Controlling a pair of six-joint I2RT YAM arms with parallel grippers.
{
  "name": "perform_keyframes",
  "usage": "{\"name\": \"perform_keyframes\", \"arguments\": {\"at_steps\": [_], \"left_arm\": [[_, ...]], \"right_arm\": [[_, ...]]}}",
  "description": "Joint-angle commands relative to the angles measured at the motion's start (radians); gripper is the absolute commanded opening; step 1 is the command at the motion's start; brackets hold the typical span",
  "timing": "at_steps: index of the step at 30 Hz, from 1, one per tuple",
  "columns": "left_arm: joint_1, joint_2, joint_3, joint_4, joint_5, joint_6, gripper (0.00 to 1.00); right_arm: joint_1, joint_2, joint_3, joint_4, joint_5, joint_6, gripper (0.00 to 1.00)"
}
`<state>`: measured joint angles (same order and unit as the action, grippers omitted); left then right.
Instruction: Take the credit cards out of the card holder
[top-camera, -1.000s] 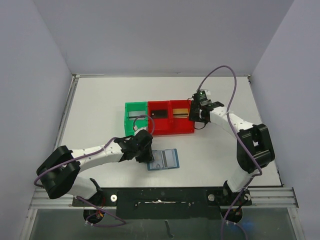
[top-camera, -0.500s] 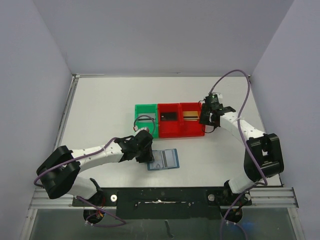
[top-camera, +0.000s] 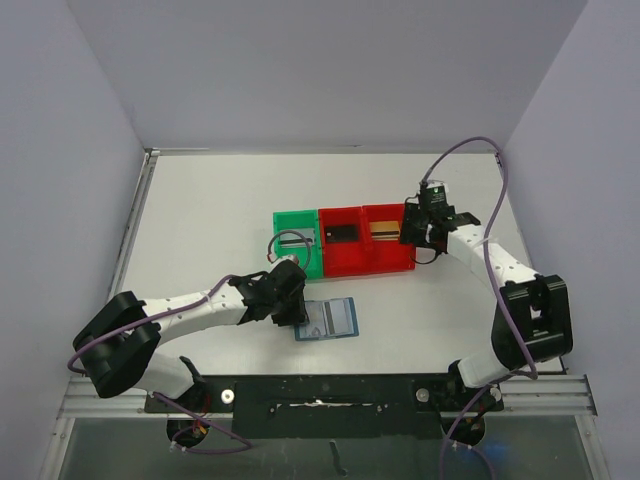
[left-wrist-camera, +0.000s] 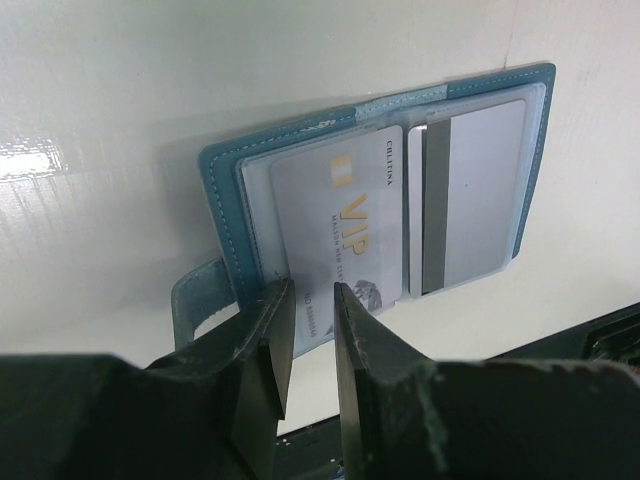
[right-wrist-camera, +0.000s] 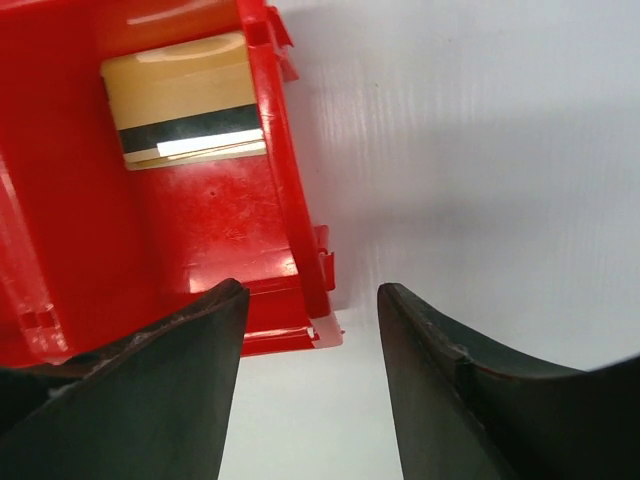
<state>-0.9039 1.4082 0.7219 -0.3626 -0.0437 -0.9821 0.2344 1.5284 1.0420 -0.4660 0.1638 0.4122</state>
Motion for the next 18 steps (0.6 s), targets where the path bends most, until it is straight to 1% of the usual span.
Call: {"name": "perform_keyframes", "arguments": {"at_steps": [1, 4, 7, 8, 12, 15, 18], "left_arm": [[-0.006, -0.029, 0.001, 0.034, 0.018, 0.025, 0.22], [-0.007, -0.034, 0.002, 0.031, 0.029, 0.034, 0.23], [-0.007, -0.027, 0.007, 0.029, 0.031, 0.034, 0.24], [-0.007, -0.024, 0.010, 0.025, 0.028, 0.035, 0.24], [-0.009, -0.018, 0.031, -0.024, -0.010, 0.037, 0.24], [-0.009, -0.034, 0.030, -0.024, -0.023, 0.045, 0.30], [-0.007, -0.046, 0.016, -0.002, -0.024, 0.043, 0.32]], "right_arm": [[-0.004, -0.098, 0.084, -0.008, -0.058, -0.063, 0.56], [-0.002, -0.141, 0.086, -0.019, -0.146, -0.033, 0.56], [0.039, -0.229, -0.010, 0.086, -0.302, 0.075, 0.56], [0.059, -0.244, -0.047, 0.130, -0.326, 0.116, 0.56], [0.220, -0.308, -0.155, 0.241, -0.291, 0.268, 0.54], [0.322, -0.331, -0.217, 0.304, -0.258, 0.369, 0.50], [0.405, -0.339, -0.269, 0.328, -0.210, 0.469, 0.45]]}}
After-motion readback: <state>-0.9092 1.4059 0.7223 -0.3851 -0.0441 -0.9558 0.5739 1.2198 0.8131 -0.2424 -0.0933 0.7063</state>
